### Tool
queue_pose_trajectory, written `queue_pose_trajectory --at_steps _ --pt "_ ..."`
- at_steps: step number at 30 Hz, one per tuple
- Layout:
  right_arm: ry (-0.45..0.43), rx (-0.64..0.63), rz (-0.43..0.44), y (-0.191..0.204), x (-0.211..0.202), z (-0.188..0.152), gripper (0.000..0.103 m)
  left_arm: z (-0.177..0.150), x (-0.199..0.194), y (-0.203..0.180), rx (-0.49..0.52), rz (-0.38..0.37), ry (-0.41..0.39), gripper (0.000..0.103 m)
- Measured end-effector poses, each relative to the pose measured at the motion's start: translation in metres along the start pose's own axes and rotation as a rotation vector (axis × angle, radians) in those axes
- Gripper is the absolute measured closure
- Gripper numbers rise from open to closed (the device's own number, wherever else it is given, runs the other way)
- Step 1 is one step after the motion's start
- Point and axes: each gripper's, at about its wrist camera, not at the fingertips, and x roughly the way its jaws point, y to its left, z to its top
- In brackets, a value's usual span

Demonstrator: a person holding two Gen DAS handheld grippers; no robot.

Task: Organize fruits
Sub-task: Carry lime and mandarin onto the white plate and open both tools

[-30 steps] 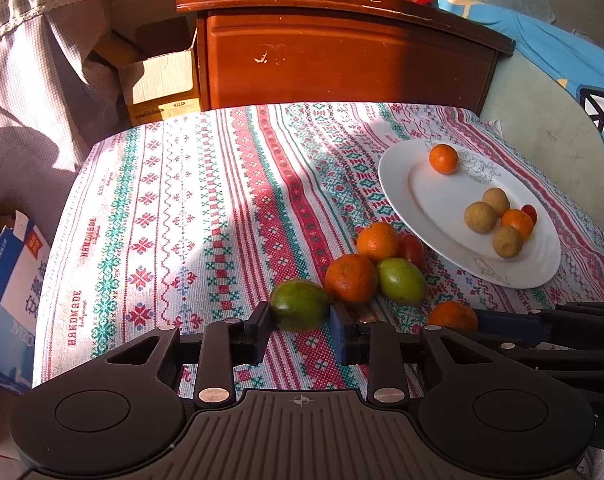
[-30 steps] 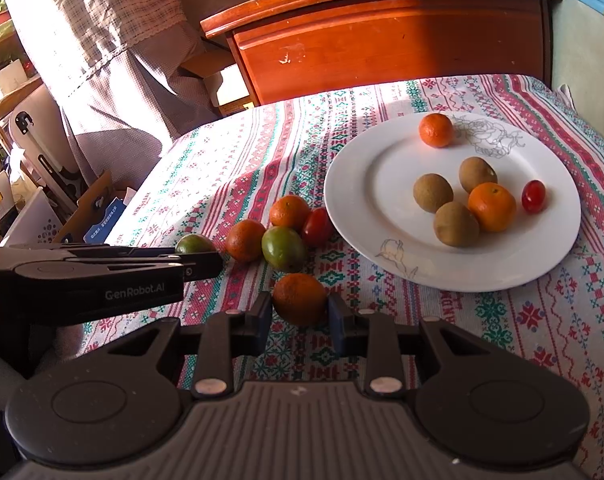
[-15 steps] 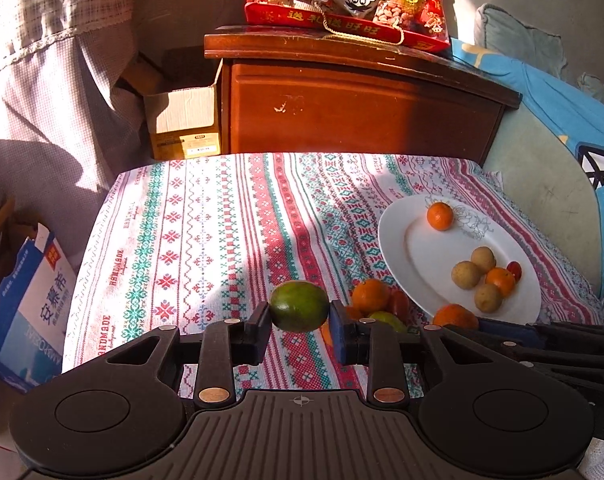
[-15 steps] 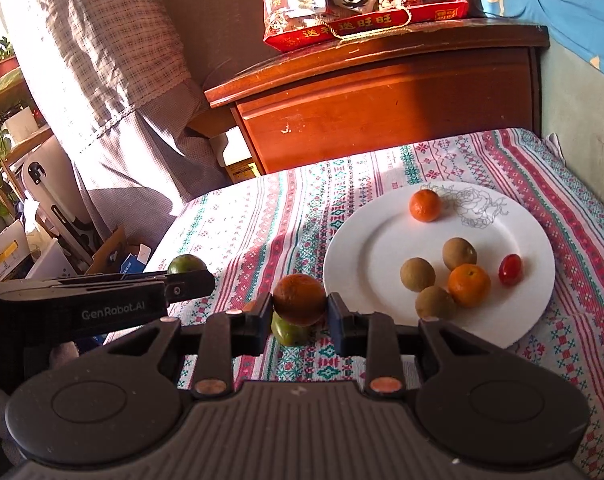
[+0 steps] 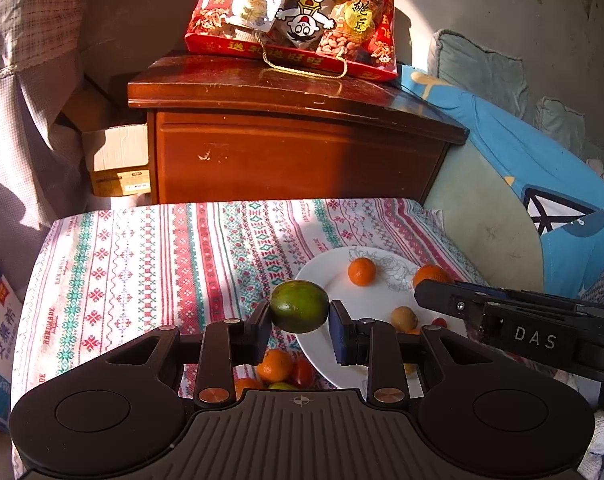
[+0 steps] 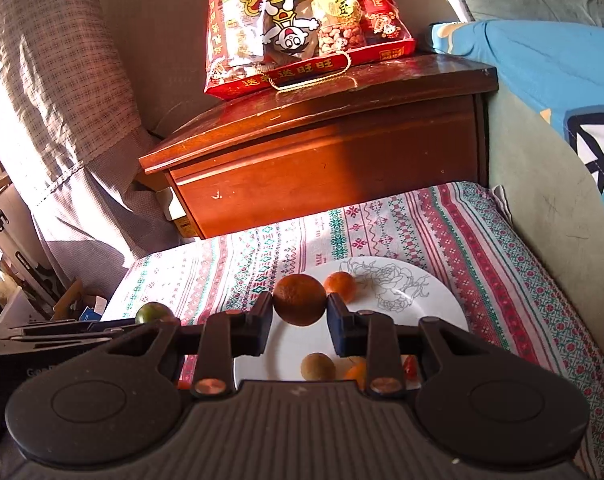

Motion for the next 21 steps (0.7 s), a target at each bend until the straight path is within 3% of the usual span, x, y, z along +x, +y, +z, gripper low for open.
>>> queue_pose_trajectory --at_steps 5,21 --pt "0.02 0.108 -0.024 -0.028 0.011 0.004 0.073 0.003 0.022 -0.011 0.036 -0.007 0.038 0.075" --pt "0.103 0.169 -0.095 -0.056 0.052 -0.006 0.073 -0.003 0.071 -0.024 0.044 -0.012 0.127 0.075"
